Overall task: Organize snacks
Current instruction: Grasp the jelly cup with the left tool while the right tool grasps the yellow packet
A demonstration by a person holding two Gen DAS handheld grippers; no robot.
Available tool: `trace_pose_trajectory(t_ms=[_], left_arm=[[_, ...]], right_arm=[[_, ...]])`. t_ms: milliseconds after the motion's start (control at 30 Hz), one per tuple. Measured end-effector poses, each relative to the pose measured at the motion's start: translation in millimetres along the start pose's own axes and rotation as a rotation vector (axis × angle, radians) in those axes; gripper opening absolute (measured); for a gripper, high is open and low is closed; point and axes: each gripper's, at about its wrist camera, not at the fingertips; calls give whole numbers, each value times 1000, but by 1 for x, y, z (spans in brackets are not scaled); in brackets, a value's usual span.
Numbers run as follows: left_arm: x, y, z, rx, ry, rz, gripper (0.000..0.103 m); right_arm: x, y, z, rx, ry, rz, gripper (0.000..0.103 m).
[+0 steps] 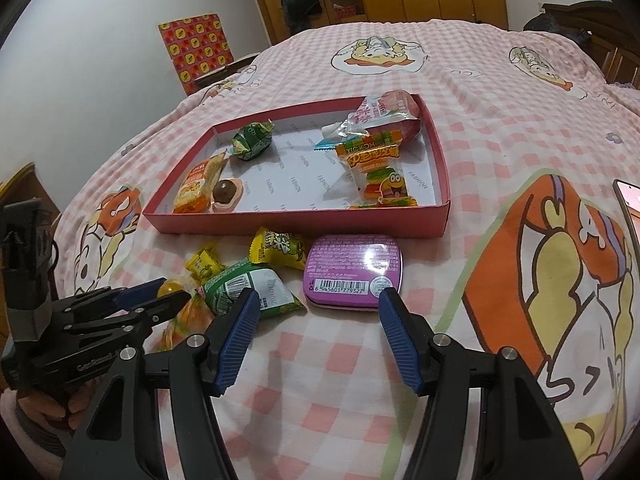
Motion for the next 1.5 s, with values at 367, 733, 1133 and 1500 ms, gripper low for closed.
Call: trace_pose_trajectory(t_ms=[367, 733, 1133, 1500], left_arm=[[1, -21, -20, 21, 40, -53, 34], [-5, -36, -15, 13, 26, -102, 34], [-9, -39, -14, -8, 32, -122, 34], [-8, -38, -18, -3, 40, -121, 34]], right_arm=[[3, -13, 1, 20, 2, -24, 63], [20, -41, 29, 37, -15, -69, 54], [23, -36, 57, 13, -59, -32, 44], [21, -36, 48, 37, -31, -27, 23]])
Point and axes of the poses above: each gripper's, at about its wrist camera, not at the fingertips, and z roughly the way its jaws point, y to its right, x to its top, and after that the axes turned 14 degrees about z, right-handed
